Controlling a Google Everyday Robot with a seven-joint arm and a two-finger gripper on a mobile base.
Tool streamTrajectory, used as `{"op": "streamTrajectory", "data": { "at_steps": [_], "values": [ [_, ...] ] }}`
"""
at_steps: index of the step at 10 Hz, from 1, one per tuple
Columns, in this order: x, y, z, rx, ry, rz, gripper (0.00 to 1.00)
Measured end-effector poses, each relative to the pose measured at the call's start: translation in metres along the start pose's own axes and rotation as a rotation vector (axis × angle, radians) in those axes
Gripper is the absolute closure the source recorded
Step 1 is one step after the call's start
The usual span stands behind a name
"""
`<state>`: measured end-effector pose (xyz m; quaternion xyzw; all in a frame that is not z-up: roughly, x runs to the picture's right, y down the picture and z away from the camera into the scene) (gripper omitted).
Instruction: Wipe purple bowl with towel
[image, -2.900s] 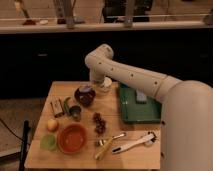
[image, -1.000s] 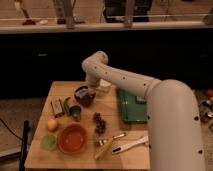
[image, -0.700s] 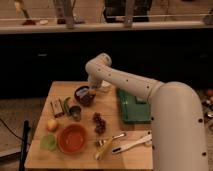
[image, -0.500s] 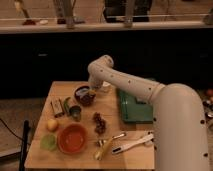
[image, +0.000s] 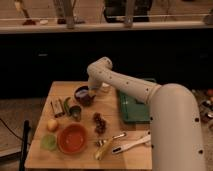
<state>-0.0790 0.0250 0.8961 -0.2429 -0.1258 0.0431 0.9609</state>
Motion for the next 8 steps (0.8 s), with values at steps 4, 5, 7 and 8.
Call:
{"op": "streamTrajectory", "data": {
  "at_steps": [4, 5, 7, 8],
  "values": [
    [-0.003, -0.002, 0.008, -0.013, 0.004, -0.01, 0.99],
    [-0.003, -0.005, 0.011, -0.012, 0.007, -0.011, 0.99],
    [-0.006, -0.013, 0.016, -0.01, 0.013, -0.019, 0.99],
    [-0.007, -0.017, 0.019, -0.009, 0.014, -0.024, 0.99]
  ]
}}
